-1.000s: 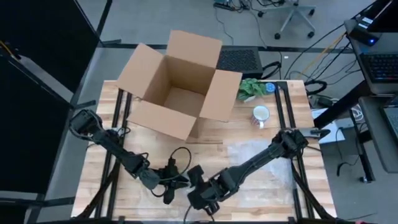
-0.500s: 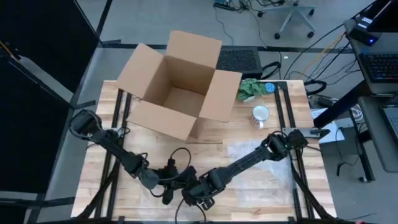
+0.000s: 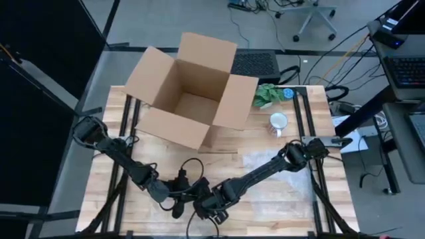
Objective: Wrap mug
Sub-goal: Wrap the yellow mug with bubble wrap
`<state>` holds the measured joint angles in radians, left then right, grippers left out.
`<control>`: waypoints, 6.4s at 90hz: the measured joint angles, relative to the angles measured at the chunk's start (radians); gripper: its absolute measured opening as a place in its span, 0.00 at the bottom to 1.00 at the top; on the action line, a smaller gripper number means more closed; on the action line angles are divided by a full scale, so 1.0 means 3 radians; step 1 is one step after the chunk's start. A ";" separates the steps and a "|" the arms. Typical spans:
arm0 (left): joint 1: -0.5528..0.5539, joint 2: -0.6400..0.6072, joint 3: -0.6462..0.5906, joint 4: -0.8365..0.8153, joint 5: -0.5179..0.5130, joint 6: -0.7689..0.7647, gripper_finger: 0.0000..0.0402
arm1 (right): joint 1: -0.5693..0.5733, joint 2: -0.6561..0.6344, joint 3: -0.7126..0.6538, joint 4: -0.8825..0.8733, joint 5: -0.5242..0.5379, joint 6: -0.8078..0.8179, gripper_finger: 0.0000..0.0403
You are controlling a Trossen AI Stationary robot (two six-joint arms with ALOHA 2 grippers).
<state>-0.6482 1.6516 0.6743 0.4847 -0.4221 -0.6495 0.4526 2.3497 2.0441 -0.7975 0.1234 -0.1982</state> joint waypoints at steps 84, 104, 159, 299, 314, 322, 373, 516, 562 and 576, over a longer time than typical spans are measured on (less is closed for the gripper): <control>0.0046 0.0014 0.0161 0.0110 0.0153 0.0009 0.16 | 0.0174 -0.0052 -0.0275 -0.0091 0.0075 0.0489 0.53; 0.0161 0.0005 0.0520 -0.0693 0.0190 0.0010 0.16 | 0.0173 -0.0073 -0.0360 -0.0076 0.0287 0.0537 0.53; 0.0245 0.0001 0.0543 -0.0797 0.0268 0.0010 0.16 | 0.0174 -0.0135 0.0086 -0.0566 0.0369 0.0586 0.53; 0.0192 0.0256 0.1031 -0.1482 0.0366 0.0122 0.16 | 0.0226 -0.0359 -0.0266 -0.0118 0.0685 0.0882 0.53; 0.0193 0.0259 0.1031 -0.1496 0.0368 0.0125 0.16 | 0.0223 -0.0489 -0.0264 -0.0228 0.0751 0.0899 0.53; 0.0187 0.0261 0.1029 -0.1500 0.0385 0.0126 0.16 | 0.0211 -0.0538 -0.0262 -0.0287 0.0844 0.0900 0.53; 0.0199 0.0263 0.1014 -0.1549 0.0392 0.0102 0.16 | 0.0147 -0.0858 -0.0265 -0.0772 0.1086 0.1113 0.53; -0.0519 -0.0561 0.0924 -0.2511 0.0741 -0.0433 0.16 | 0.0409 -0.0890 -0.0717 -0.0778 0.1086 0.1216 0.53; -0.0742 0.0360 0.1083 -0.1376 0.1020 -0.0521 0.40 | 0.0684 -0.0889 -0.0717 -0.0754 0.1084 0.1717 0.53; -0.0853 0.0685 0.1452 -0.1417 0.1003 -0.0273 0.38 | 0.0807 -0.0889 -0.0717 -0.0745 0.1087 0.1940 0.53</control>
<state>-0.9041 1.8570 1.1099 0.0597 -0.1213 -0.7315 0.6948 2.0830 1.8290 -1.0210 0.4496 0.3838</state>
